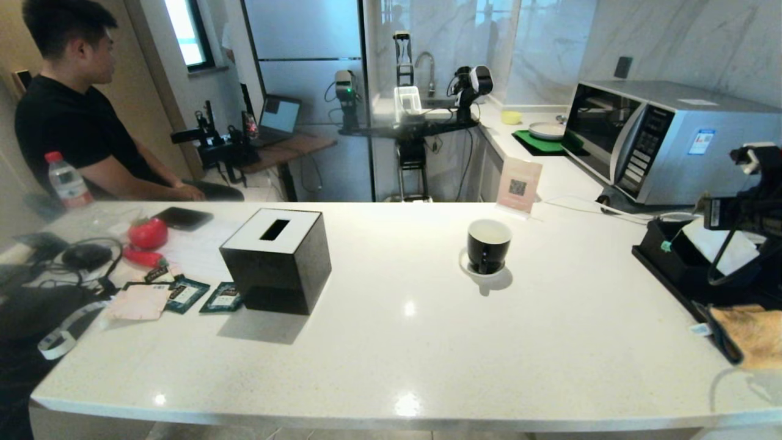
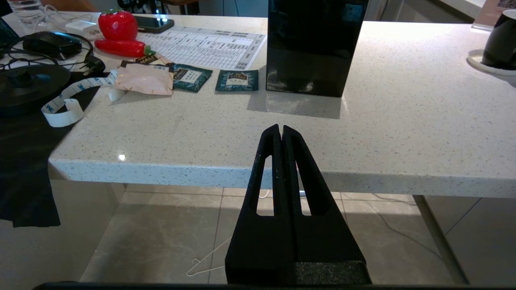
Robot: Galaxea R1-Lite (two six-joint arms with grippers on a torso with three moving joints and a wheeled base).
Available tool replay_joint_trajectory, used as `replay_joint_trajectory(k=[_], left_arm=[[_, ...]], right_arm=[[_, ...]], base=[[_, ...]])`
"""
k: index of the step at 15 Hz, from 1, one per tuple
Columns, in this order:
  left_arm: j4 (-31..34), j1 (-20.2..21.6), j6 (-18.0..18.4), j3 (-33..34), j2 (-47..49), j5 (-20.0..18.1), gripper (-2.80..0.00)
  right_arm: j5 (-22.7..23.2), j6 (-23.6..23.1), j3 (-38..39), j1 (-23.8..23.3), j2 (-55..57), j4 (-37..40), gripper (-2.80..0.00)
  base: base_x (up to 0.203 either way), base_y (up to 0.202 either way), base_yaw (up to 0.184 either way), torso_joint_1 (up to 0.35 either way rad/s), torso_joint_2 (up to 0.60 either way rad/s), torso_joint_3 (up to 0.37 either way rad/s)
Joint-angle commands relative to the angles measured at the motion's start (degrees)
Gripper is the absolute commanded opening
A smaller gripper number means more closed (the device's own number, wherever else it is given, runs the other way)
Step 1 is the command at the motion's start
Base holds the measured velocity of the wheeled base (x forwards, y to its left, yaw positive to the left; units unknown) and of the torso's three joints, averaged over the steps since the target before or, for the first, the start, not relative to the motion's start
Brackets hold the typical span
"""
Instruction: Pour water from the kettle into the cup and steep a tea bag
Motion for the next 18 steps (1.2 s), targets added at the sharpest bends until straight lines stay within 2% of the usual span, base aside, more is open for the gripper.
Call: replay_joint_trajectory(k=[1, 8, 18], left_arm=[[0.0, 0.0, 0.0, 0.0, 0.0, 0.0, -2.8], [0.0, 0.0, 0.0, 0.0, 0.0, 0.0, -2.8], [0.0, 0.0, 0.0, 0.0, 0.0, 0.0, -2.8]], right_arm=[[0.0, -0.1, -0.4, 0.2, -0.3, -0.1, -2.8], [0.0, 0.2, -0.3, 0.1, -1.5, -3.2, -2.8], [0.2, 0.3, -0.4, 0.1, -2.1, -3.4, -2.8]], base=[[0.0, 0.0, 0.0, 0.0, 0.0, 0.0], [0.0, 0.0, 0.0, 0.0, 0.0, 0.0], [0.0, 0.0, 0.0, 0.0, 0.0, 0.0]])
